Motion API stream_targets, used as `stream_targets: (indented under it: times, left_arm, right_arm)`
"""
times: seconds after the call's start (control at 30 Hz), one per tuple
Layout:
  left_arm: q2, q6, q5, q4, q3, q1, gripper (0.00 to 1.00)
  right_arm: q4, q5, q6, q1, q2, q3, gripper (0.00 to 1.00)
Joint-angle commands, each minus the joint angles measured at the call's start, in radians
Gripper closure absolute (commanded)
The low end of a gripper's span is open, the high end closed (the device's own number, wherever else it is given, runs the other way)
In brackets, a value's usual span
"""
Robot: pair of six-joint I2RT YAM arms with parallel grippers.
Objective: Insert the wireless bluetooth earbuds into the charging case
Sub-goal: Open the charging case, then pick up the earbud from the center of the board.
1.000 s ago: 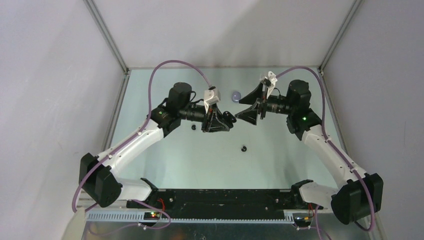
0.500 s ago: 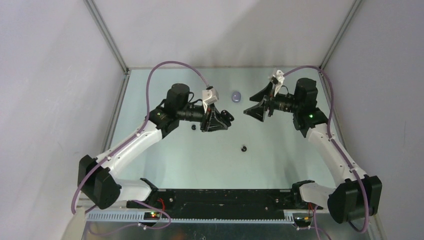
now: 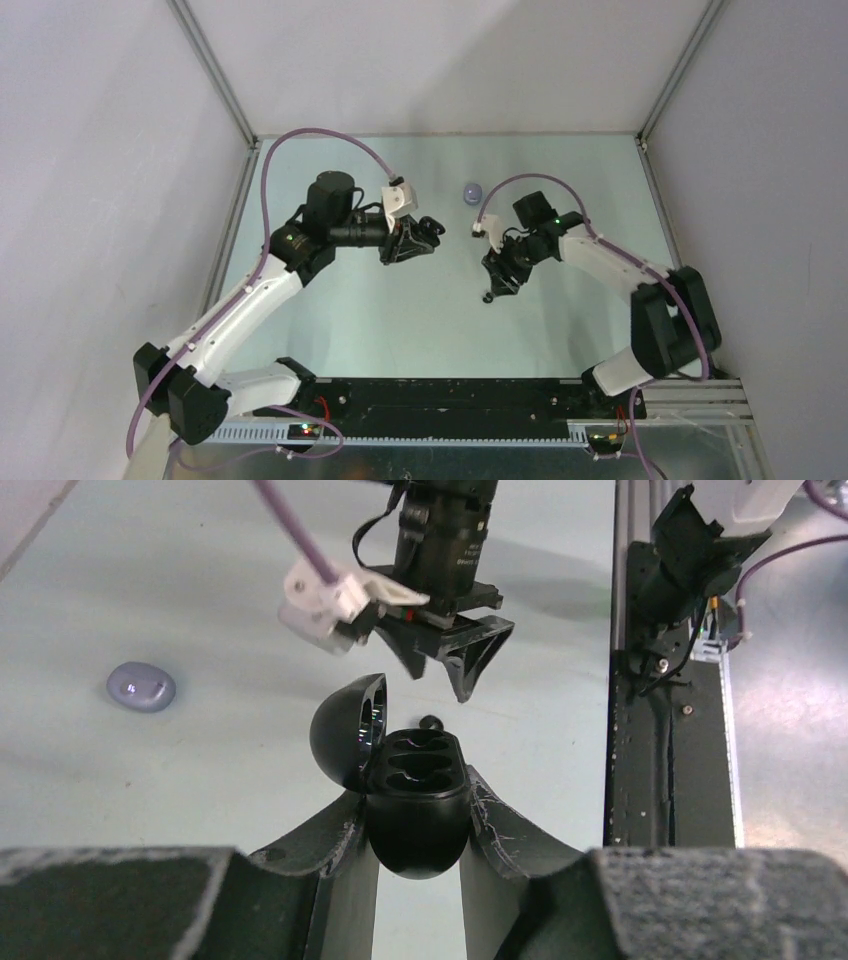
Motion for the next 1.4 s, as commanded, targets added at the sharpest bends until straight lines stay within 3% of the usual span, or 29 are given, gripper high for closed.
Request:
stream_targets:
  times: [0.0, 0.57, 0.77, 0.9, 1.37]
  left_arm:
    - [-0.037, 0.103, -0.026, -0.060, -0.004, 0.004, 0.96]
    - [-0.086, 0.076, -0.004, 0.014, -0.076, 0.004, 0.94]
    - [-0.060, 0.070, 0.007, 0.008, -0.055, 0.003, 0.94]
    - [-0.053, 0.069, 0.010, 0.004, -0.047, 0.003, 0.94]
    - [-0.046, 0.072, 0.009, 0.001, -0.047, 0.003, 0.94]
  right_arm:
    - [-0.150, 0.162, -0.033, 0.003, 0.106, 0.054, 0.48]
    - [-0.129, 0.074, 0.015, 0.027, 0.270, 0.084, 0.62]
    - [-0.106, 0.093, 0.105, 0.027, 0.357, 0.142, 0.76]
    - [-0.092, 0.084, 0.172, 0.039, 0.385, 0.167, 0.80]
    - [-0.013, 0.125, 0.263, 0.051, 0.464, 0.325, 0.80]
